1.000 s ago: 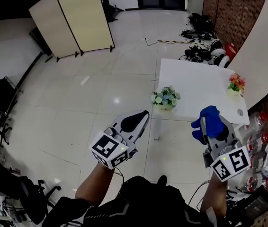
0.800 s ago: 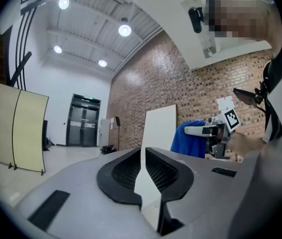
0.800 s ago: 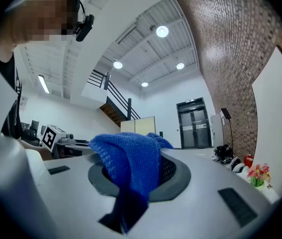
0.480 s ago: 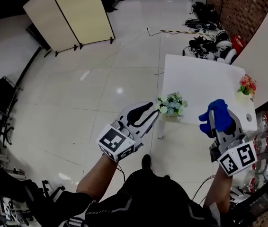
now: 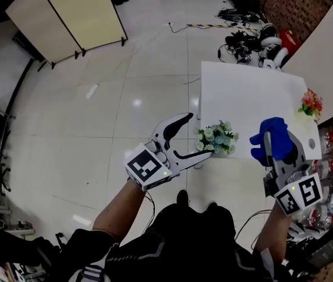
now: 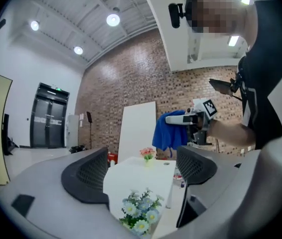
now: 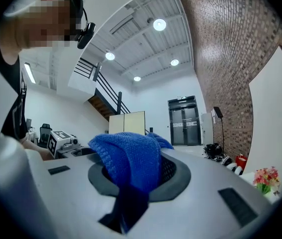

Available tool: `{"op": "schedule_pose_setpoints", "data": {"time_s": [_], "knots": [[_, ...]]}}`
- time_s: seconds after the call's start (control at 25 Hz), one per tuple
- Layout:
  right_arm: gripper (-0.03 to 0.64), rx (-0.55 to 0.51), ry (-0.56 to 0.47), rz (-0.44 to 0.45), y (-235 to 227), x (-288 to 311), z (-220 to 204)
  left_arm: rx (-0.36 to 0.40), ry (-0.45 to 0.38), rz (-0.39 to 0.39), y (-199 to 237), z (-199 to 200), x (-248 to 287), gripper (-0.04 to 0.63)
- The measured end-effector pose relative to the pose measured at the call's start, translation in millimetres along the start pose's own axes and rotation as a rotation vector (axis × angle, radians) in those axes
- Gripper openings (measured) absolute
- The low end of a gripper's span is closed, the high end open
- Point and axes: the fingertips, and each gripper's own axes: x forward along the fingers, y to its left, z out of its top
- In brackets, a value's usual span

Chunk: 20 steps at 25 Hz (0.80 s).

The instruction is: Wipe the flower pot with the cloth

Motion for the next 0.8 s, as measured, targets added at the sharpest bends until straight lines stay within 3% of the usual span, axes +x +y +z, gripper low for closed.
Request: {"op": "schedule_pose_setpoints", "data": {"time_s": [0.24,0.44,0.8], "knots": [[0.077,0.01,0.022,0.037,-24,21,-12,0.002,0.031,0.004,16,-16,26,0.446],[0.077,0.01,0.031,0.078,-26,24,-16,-0.018,0.075,-0.021,7,-39,28,0.574],[0.077,0.039,0.114,0.089,-47,32,-68,-0.053,0.226,-0.031,15,-170,41,0.595]]}}
